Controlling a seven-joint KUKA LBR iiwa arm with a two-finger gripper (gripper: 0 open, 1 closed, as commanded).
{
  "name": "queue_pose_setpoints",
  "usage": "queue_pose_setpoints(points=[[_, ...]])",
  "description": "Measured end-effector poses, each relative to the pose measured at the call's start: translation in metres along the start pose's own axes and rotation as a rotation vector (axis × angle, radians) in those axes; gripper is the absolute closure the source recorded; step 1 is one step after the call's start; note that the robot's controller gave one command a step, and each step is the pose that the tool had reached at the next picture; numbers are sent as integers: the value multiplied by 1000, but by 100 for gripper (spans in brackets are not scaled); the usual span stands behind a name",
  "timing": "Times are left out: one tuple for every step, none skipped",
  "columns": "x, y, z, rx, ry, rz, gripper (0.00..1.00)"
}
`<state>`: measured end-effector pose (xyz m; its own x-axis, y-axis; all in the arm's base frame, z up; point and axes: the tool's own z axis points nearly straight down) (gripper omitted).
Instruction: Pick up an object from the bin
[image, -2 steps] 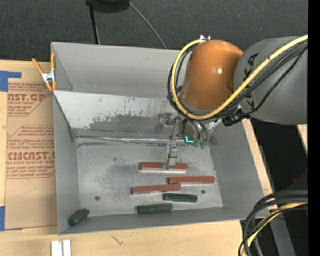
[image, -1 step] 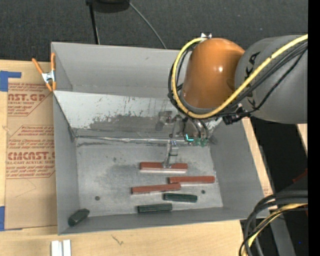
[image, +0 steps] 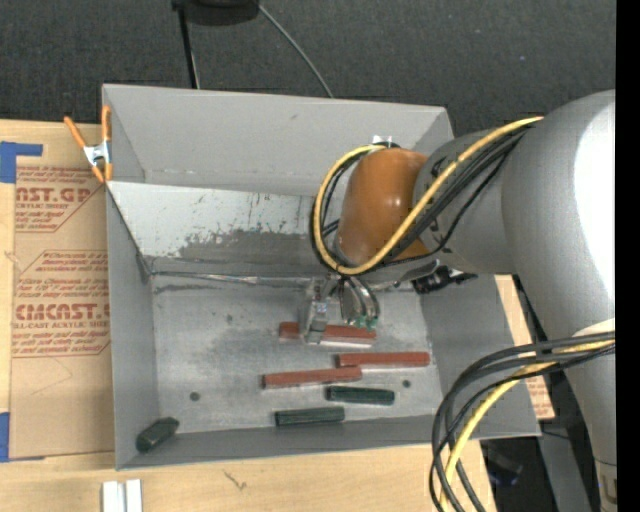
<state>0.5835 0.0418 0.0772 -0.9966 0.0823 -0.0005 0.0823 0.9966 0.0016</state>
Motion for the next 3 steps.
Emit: queue_pose_setpoints(points=[[0,0,0,0,0,0,0],[0,0,0,0,0,0,0],[19,-11,-4,0,-2,-205,0]])
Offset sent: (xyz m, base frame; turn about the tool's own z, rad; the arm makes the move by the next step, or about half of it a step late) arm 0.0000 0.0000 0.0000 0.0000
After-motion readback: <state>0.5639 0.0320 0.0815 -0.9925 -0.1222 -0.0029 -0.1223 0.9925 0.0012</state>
